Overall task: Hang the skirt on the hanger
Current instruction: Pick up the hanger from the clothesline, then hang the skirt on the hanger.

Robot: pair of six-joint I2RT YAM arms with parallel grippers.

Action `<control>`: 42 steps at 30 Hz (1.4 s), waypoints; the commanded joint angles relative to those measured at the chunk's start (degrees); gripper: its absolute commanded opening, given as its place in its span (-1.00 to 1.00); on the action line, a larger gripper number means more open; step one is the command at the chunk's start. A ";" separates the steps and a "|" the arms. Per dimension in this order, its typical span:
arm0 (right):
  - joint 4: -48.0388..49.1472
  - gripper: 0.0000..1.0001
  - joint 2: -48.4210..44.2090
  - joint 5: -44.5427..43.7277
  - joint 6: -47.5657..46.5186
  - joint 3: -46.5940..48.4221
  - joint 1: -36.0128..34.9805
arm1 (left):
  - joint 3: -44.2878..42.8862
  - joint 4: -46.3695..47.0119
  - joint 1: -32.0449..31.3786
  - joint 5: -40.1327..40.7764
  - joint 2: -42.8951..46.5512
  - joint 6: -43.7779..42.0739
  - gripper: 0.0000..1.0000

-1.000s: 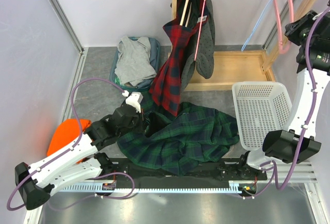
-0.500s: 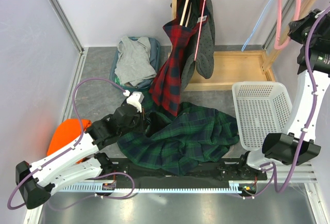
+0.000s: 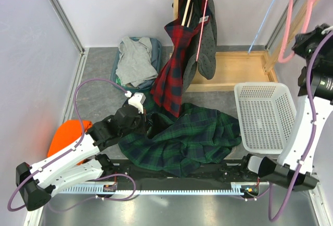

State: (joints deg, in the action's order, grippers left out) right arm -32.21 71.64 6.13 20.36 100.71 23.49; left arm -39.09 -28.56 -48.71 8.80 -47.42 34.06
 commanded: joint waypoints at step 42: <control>-16.13 -1.00 -34.28 30.88 -10.60 -28.02 -30.33 | -7.58 -0.62 0.10 4.55 -2.77 -4.62 -0.97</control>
State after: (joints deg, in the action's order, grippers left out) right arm -50.72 38.54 35.14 13.72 70.43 -3.97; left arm -43.51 -29.56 -48.71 10.52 -50.06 31.59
